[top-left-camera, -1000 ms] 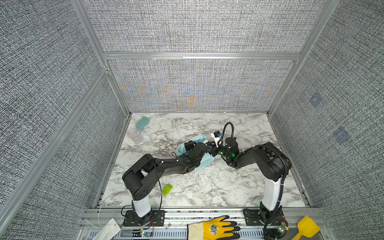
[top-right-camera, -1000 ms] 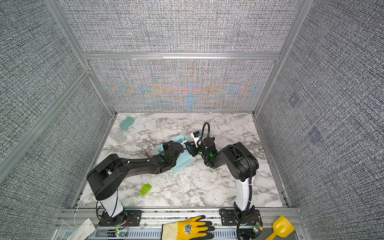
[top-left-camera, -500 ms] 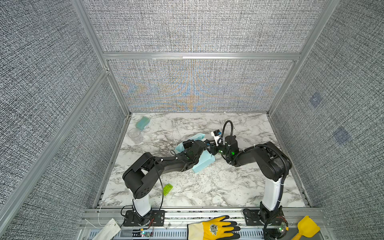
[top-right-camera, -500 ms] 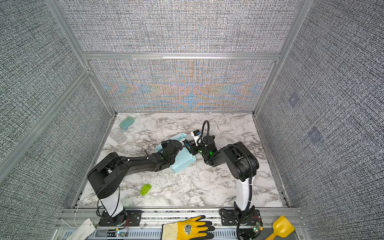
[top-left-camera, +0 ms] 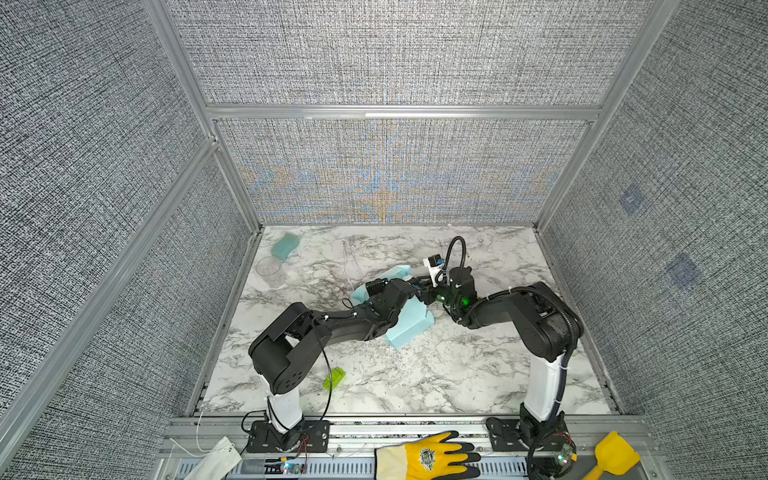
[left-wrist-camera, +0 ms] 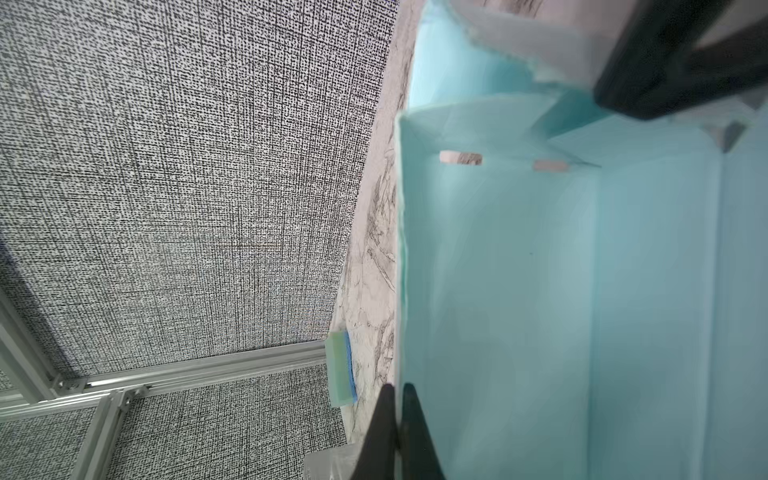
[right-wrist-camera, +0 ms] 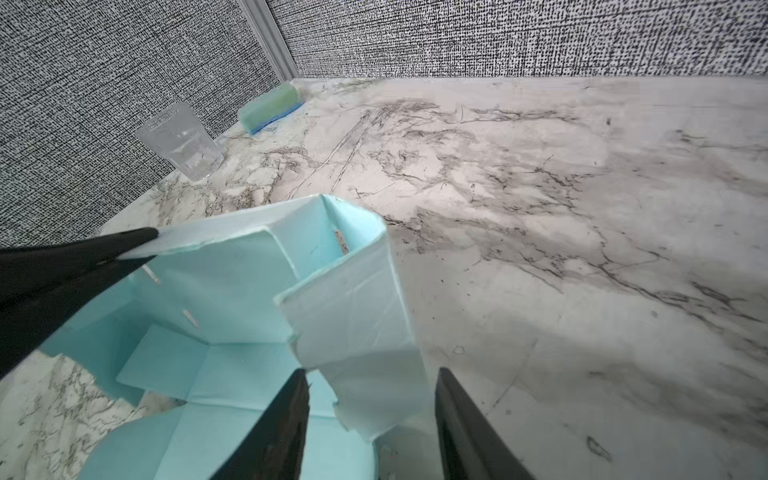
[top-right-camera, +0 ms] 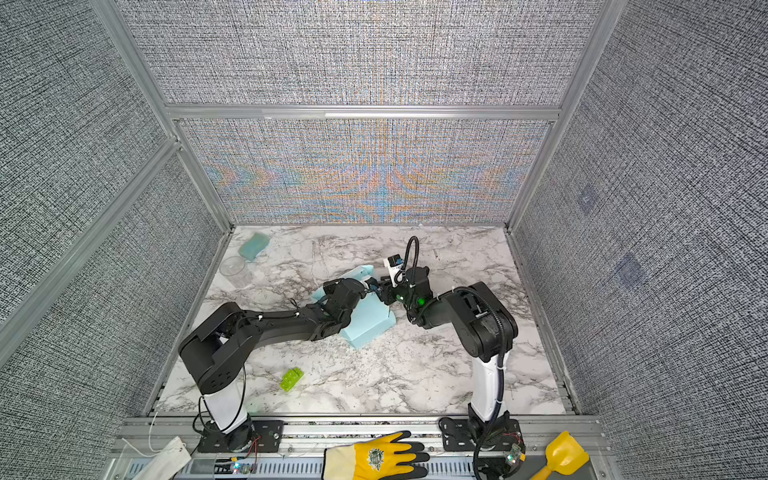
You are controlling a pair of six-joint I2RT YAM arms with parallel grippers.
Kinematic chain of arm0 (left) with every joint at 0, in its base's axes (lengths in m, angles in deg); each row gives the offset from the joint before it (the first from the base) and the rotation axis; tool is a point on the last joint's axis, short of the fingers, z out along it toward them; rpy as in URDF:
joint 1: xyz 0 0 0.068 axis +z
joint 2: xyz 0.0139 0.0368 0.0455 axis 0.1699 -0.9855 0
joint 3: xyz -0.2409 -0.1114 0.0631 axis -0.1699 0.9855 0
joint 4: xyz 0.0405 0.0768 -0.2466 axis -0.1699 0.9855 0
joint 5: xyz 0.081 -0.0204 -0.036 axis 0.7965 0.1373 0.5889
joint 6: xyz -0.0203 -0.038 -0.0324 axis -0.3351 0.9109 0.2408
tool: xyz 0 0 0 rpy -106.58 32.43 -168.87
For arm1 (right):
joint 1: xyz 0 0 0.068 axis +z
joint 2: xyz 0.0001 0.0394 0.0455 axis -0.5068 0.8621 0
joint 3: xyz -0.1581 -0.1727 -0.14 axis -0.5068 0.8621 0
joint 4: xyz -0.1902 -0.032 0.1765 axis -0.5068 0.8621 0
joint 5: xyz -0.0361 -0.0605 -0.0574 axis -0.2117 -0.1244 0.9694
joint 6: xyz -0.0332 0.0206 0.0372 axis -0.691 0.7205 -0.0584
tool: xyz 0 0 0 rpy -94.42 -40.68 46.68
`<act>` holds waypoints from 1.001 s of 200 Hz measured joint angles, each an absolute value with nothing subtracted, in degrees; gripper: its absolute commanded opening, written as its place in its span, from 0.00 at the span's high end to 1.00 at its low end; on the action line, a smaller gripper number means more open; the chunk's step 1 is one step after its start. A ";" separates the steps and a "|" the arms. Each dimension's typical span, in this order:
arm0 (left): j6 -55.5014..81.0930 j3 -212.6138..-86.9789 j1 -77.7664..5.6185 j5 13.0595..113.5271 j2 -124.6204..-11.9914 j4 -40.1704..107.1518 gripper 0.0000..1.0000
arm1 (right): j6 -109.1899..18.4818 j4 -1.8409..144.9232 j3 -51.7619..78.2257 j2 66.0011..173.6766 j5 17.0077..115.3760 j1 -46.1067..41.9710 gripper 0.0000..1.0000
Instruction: Fold the paper box
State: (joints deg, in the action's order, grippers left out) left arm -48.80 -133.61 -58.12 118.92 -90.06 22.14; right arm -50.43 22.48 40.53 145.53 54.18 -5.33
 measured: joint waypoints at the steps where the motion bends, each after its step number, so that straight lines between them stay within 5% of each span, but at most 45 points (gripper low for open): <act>1: -48.78 -133.61 -58.12 118.88 -90.06 22.20 1.00 | -50.39 22.46 40.53 145.53 54.27 -5.33 0.49; 57: -48.37 -133.72 -58.08 118.23 -90.06 23.03 1.00 | -47.96 21.30 40.90 146.05 59.51 -4.52 0.51; 152: -47.05 -135.16 -58.08 117.74 -90.32 25.61 1.00 | -47.33 16.78 45.49 142.93 65.48 -3.05 0.98; 200: -46.42 -136.41 -58.08 117.79 -91.15 27.16 1.00 | -47.33 15.27 48.01 140.59 68.36 -2.14 1.00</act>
